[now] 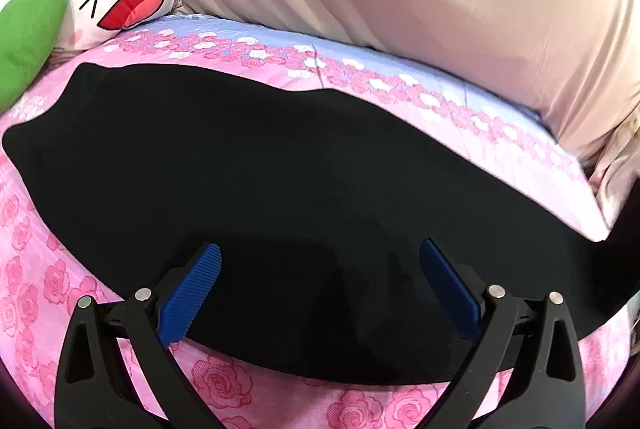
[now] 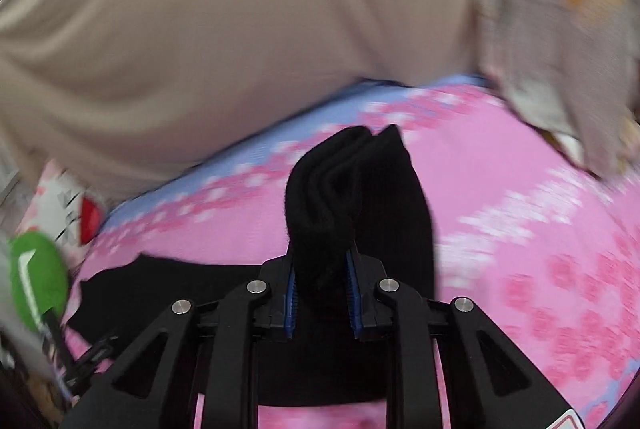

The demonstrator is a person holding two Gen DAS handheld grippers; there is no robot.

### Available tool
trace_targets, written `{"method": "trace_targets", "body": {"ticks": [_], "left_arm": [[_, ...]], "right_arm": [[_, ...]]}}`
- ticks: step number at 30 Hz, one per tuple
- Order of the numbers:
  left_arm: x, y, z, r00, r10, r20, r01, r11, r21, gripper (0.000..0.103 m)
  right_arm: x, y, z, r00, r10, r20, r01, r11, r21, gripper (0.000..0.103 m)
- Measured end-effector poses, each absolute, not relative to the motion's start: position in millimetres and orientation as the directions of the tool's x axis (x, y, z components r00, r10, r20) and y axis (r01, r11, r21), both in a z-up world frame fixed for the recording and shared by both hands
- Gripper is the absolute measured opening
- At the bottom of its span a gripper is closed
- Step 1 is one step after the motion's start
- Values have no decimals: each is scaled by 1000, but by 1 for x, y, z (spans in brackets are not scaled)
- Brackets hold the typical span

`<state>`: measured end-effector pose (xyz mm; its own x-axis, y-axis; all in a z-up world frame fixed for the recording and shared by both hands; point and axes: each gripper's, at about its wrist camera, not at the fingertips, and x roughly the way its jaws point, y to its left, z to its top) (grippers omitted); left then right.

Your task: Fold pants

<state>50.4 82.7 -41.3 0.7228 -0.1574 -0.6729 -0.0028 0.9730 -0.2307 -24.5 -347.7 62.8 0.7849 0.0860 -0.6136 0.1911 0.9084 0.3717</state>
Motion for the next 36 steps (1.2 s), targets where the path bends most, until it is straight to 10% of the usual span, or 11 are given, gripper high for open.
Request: {"method": "trace_targets", "body": {"ticks": [15,21,30,36], "left_arm": [[35,114,-38,766,-240,-597,-24,917,-399,97],[31,132,-41,760,-273,-590,-33,890,-455,97],[33,125,-41,754,-274,-597,-10,904,-427,98],[35,111,-40,743,-245,-623,9,934,-356,98]], "right_arm": [[73,-90,-25,502,338,-796,-210,941,267,27],[44,-90,-6,520,398,-756,-258,917,305,59],[-11,-258,-5,607,26,-795,196,964,181,79],[-15,-287,-53,571,197,-797,220,899,379,79]]}}
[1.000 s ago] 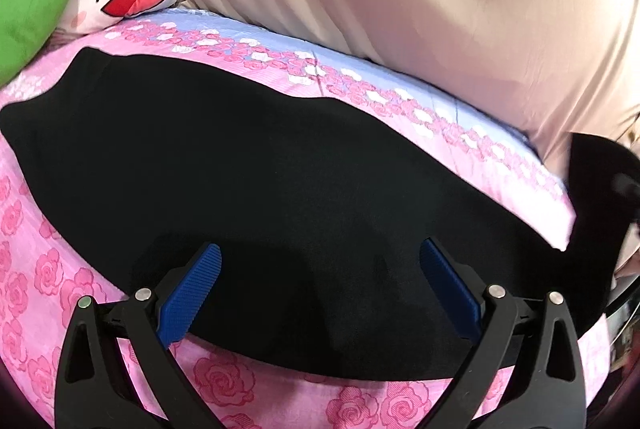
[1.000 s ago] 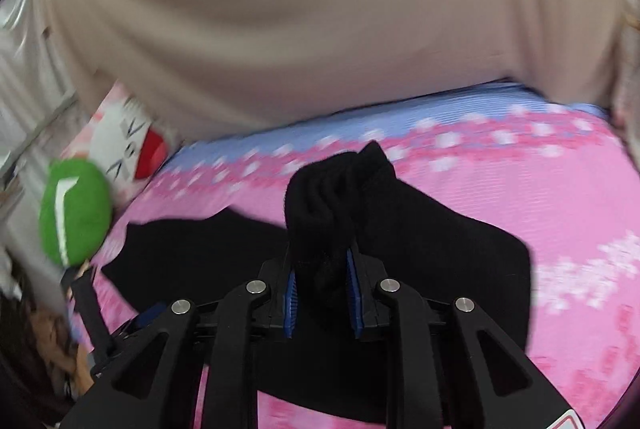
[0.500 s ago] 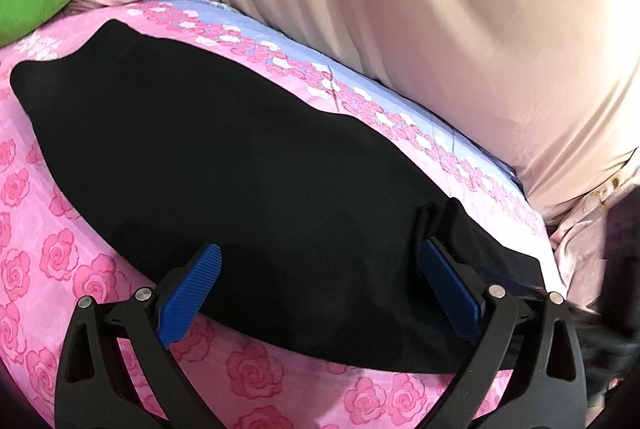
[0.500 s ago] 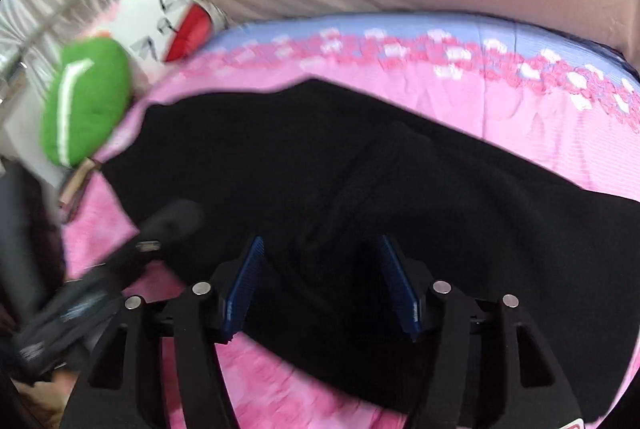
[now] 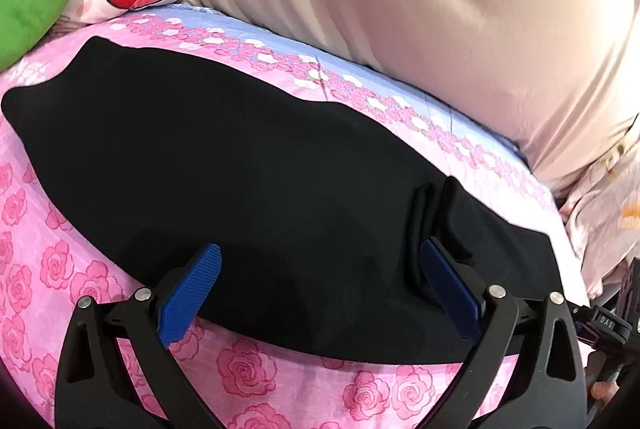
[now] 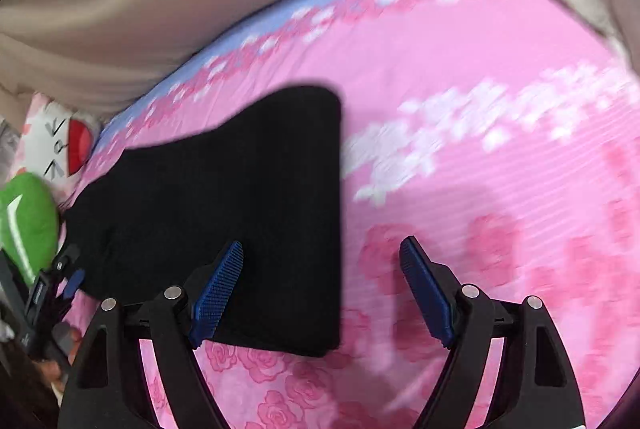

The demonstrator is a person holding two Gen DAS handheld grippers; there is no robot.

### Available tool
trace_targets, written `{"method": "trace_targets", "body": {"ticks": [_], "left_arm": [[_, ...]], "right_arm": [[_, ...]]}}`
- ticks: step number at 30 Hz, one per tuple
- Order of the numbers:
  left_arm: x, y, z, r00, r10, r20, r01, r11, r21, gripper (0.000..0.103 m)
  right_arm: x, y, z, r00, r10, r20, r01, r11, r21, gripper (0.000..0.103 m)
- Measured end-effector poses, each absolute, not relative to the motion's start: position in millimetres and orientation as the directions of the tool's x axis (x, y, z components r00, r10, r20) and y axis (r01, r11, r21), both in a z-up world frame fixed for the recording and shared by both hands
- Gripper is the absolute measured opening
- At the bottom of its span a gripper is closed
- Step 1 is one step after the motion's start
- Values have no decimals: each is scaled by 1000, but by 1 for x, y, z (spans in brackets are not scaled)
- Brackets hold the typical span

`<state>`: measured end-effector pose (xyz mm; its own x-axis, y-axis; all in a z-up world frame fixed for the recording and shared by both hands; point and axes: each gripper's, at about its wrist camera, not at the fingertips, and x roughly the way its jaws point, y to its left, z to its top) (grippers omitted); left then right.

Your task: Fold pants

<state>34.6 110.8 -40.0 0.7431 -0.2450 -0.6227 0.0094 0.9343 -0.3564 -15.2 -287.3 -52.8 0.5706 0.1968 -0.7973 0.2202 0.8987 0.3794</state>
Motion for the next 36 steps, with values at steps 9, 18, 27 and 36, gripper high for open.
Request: {"method": "trace_targets", "body": {"ticks": [9,18,27,36], "left_arm": [[37,167,-39,726,-240,-645,-71,906,-418,98],[40,339,-42,756,-140,-639,-384,697,-606,98],[82,362,-56,755,-179,-631,-387,654,-649,53],[80,305,11,782,-53,-620,-331,808,-487,15]], "right_arm": [[-17,-257,-18,627,155,-763,67,966,251,21],[-15,-271,-54,622,166,-765,146,936,322,52],[-8,-261,-59,624,149,-768,136,946,294,63],[-5,-250,-60,607,160,-779,82,962,261,85]]}}
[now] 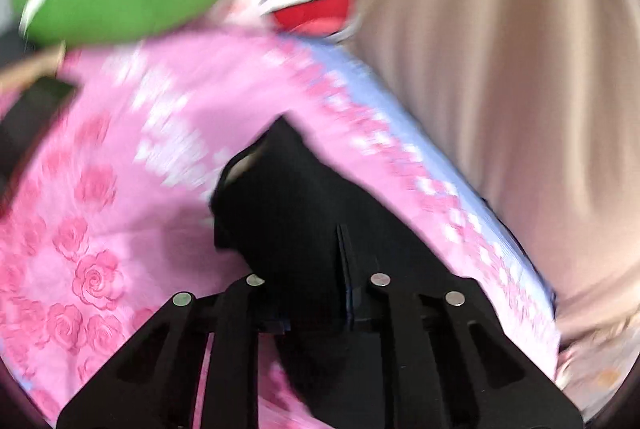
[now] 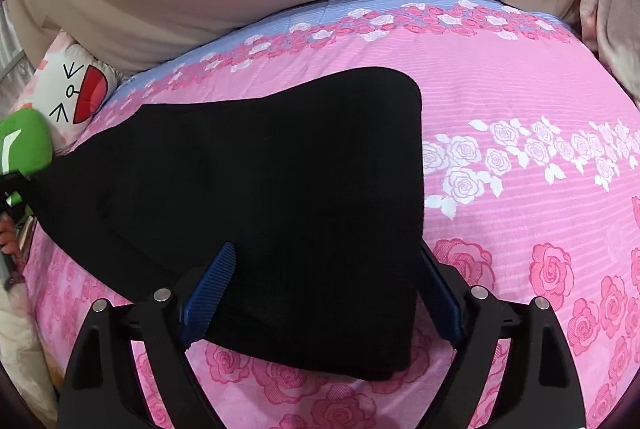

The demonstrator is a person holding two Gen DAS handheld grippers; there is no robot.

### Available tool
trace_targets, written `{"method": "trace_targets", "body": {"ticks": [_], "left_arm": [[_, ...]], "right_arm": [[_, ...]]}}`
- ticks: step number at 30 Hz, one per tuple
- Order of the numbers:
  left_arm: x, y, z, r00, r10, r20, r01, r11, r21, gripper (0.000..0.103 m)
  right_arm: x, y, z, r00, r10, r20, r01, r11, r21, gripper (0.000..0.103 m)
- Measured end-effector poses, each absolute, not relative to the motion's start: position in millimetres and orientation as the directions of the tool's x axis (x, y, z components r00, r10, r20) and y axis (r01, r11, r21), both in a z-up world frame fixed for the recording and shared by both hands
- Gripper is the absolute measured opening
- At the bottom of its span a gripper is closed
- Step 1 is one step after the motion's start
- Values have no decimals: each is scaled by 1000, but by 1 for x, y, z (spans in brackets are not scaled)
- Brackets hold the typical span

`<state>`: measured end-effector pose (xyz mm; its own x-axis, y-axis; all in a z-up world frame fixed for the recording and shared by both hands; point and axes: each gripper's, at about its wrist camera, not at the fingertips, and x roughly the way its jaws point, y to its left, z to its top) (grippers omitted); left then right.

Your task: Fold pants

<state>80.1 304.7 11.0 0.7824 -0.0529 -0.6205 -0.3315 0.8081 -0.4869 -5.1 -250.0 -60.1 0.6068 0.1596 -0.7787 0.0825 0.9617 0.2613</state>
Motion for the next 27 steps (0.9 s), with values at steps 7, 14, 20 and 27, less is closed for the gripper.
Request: {"method": "trace_targets", "body": {"ticks": [7,14,20,27], "left_arm": [[62,158,90,816,-215,-537,6,932,-363,13],[57,-9,52,688,-319,-652,236,948,-214,13],[56,-67,-13,636,-212,-742,235,969,-76,14],[14,-48,19,675,-254,-693,292,954,-65,78]], "right_arm": [[-10,-262,-58,637,177,-750,114,941,318,85],[-25,-295,-55,715,235,-659,153,867,475,86],[-36,-336,-69,762,335,-554,179,714,677,86],[-35,-321,-58,762,257,-594,180,798,576,87]]}}
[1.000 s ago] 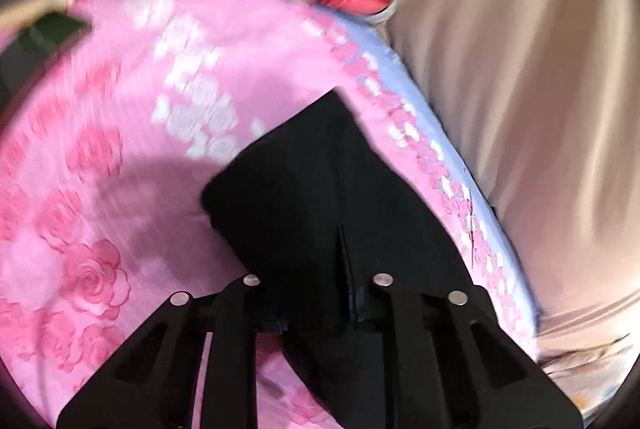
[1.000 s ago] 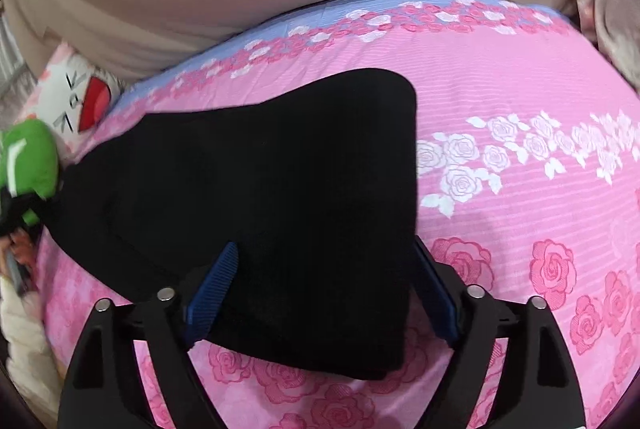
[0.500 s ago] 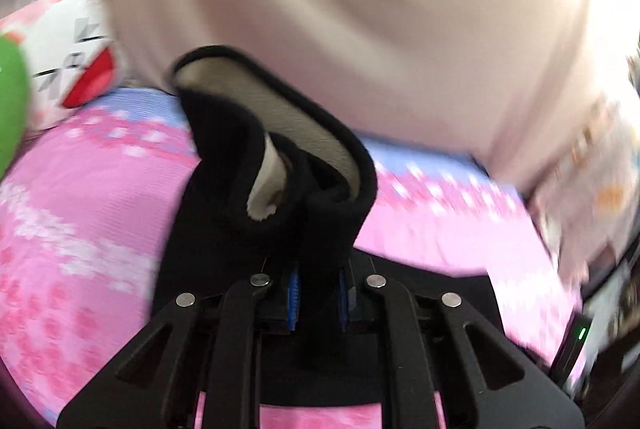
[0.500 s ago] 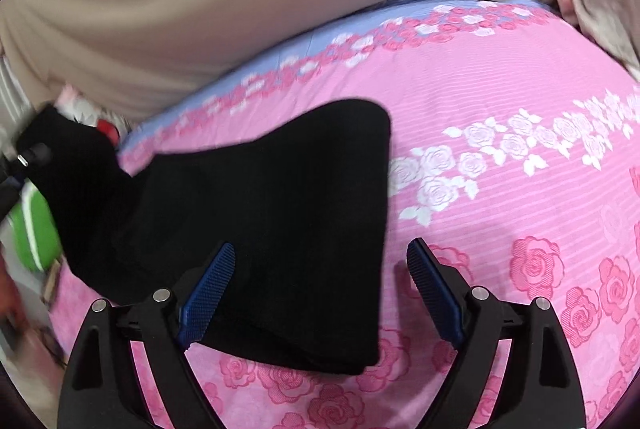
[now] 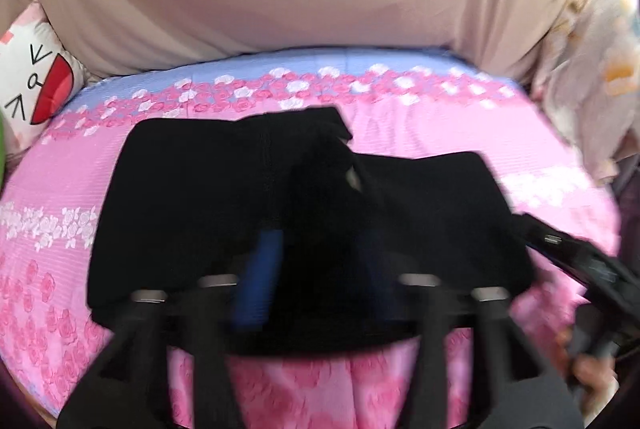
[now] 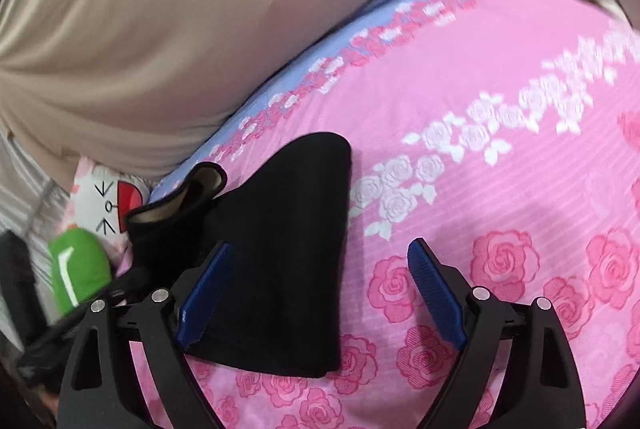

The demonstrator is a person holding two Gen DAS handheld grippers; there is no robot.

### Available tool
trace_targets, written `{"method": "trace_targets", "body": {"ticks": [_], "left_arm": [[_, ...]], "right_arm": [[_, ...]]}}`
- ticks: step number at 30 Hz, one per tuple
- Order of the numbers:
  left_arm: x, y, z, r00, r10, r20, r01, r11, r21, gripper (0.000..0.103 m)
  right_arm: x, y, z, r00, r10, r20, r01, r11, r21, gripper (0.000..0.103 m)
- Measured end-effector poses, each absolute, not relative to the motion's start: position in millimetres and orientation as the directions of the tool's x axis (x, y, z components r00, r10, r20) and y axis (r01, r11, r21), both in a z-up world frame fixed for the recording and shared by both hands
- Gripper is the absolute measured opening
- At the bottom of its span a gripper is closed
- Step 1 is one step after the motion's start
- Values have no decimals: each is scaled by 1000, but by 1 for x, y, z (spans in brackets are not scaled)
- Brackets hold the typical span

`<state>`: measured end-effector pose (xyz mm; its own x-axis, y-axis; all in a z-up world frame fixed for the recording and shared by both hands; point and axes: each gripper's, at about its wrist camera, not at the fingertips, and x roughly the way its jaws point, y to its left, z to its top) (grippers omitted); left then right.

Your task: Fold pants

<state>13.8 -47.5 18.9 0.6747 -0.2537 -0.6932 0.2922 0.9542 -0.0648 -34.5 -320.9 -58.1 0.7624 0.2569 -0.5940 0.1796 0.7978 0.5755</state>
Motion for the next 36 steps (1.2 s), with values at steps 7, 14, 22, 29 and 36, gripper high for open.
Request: {"method": "trace_targets", "body": {"ticks": [7,14,22,29,36], "left_arm": [[-26,36,44,782,-117,-612,157,988,12,86],[-8,110,20,749,2,-662,-39,998,-41,86],[-11,130,18,754,-3,-656,-37,998,-48,87],[-10,120,23,773,-29,-634,-13,998,-62,92],[9,88,2,700,-130,-702,48,990,-135,93]], "right_arm": [[-32,-281,-19,753,340,-563,38,832,553,87],[46,-208,-29,580,535,-614,-77,786,613,87],[61,-162,-16,581,523,-623,-128,815,565,15],[-9,-234,41,747,208,-631,-10,953,302,21],[-30,-285,-34,662,183,-727,151,918,368,43]]}}
